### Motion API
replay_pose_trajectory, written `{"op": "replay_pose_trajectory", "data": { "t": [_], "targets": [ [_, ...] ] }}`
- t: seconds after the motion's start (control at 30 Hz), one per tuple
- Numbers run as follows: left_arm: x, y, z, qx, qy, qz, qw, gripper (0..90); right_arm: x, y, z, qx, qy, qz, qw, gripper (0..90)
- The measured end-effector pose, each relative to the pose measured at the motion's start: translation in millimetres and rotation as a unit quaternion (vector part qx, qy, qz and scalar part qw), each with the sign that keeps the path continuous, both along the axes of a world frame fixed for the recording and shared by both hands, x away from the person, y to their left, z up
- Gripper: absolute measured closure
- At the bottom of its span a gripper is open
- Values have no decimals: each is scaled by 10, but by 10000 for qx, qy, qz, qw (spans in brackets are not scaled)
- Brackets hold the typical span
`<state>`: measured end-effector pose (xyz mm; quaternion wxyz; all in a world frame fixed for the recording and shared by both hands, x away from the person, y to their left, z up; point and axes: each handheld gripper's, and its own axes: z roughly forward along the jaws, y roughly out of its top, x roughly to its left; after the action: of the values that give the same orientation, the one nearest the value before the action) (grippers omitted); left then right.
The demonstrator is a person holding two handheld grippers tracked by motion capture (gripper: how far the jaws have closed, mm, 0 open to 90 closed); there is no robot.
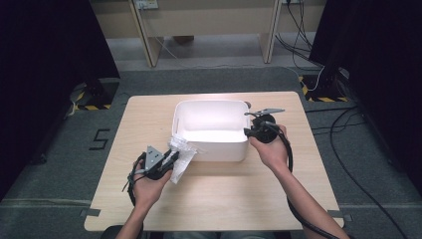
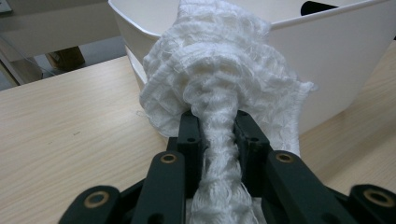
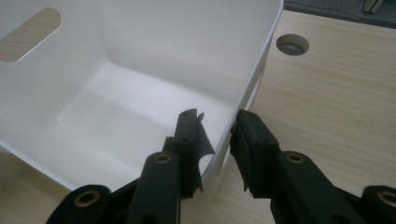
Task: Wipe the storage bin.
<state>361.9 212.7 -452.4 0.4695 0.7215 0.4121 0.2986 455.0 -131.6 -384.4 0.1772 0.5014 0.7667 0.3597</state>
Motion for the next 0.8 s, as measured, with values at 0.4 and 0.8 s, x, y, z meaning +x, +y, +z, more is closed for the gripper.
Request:
{"op": "replay_pose_trajectory", "data": {
  "t": [0.4, 0.8],
  "targets": [
    [-44, 22, 46, 155, 110, -108, 9998, 746, -9, 2, 26, -65, 105, 129, 9998, 719],
    [-76, 1, 13, 105, 101, -54, 9999, 746, -39, -9, 32, 14, 158, 141, 9998, 735]
  ]
}}
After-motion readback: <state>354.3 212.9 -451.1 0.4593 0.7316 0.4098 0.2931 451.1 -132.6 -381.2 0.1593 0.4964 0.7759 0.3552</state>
